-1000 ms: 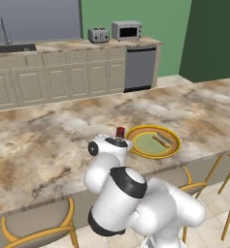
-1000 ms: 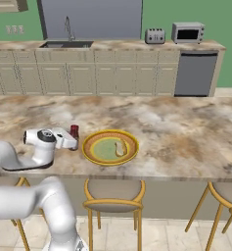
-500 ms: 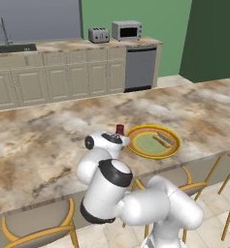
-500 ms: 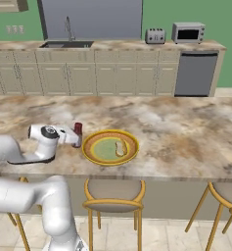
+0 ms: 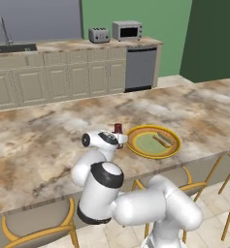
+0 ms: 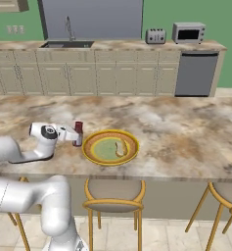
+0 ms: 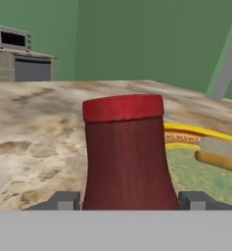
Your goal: Move the hot dog bun to the plate on the dining table and place the condiment next to that plate. Then navigate to the fridge and take the sausage and place it on the plate as well.
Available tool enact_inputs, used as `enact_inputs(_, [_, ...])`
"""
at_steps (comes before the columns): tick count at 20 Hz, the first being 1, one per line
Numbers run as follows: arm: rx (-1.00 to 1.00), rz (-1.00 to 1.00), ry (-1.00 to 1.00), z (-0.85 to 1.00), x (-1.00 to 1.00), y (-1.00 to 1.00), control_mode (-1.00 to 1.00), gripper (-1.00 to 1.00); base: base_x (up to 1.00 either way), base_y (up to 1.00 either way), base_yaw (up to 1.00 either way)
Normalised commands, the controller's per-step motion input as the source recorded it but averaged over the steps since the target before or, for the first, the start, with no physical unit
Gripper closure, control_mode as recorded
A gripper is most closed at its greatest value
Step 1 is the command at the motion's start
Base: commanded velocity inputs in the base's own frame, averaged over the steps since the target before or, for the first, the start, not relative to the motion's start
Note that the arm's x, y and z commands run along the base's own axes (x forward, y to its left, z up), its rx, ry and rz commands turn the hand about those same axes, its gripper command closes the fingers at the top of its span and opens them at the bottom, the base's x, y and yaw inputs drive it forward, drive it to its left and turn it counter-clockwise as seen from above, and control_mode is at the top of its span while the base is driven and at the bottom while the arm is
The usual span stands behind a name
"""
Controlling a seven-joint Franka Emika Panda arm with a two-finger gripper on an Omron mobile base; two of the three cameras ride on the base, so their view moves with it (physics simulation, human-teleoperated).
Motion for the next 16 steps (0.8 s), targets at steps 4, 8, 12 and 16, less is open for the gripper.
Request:
enact_inputs(4, [-0.01,-0.03,0.00,-0.53,-0.29,0.06,-1.00,-1.00,0.00,0.00,0.00])
enact_inputs(8, [0.00,-0.02,-0.07,-0.19,-0.61,0.00,-1.00,-1.00,0.00,0.00,0.00])
enact_inputs(12, [0.00,-0.01,-0.15,-0.02,-0.71,0.00,-1.00,-1.00,0.00,0.00,0.00])
enact_inputs(16, [0.00,0.00,-0.17,0.07,-0.31,0.00,-1.00,-1.00,0.00,0.00,0.00])
